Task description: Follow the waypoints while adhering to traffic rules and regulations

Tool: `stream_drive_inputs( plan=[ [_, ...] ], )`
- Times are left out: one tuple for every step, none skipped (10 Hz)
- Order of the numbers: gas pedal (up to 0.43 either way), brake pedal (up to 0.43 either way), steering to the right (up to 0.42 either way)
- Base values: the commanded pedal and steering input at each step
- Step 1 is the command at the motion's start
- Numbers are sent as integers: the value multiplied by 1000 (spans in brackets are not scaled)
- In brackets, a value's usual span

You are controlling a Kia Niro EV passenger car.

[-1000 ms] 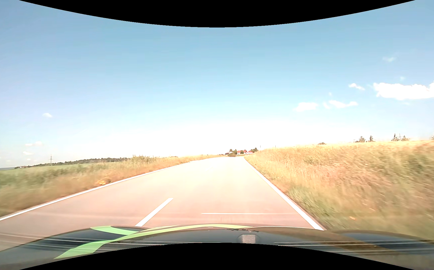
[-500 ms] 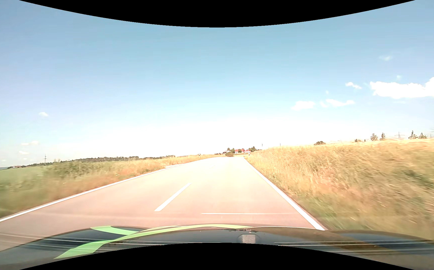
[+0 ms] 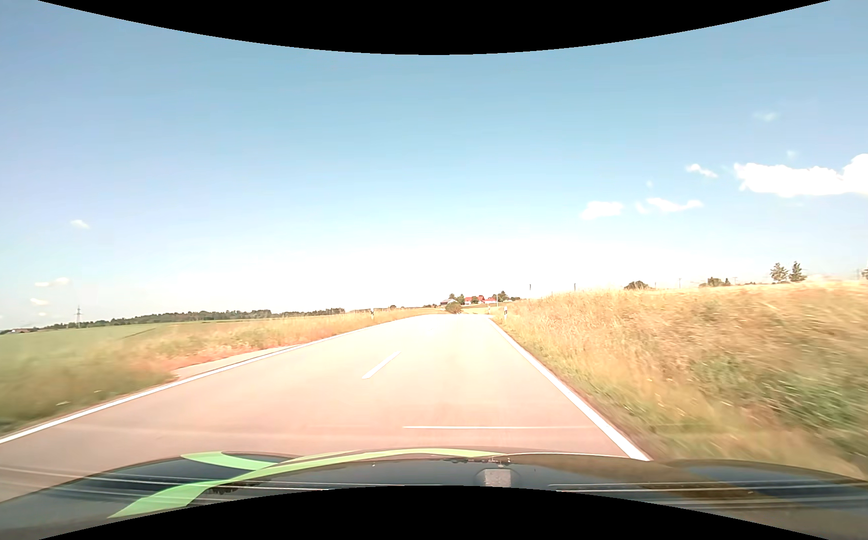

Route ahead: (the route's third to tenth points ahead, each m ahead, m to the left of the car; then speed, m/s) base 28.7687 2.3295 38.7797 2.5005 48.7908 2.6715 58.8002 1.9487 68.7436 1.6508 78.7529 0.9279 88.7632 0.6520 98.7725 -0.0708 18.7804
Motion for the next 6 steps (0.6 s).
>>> stream_drive_inputs(
  plan=[
    [209,0,5],
    [197,0,5],
    [197,0,5],
    [197,0,5],
    [177,0,4],
    [169,0,5]
  ],
)
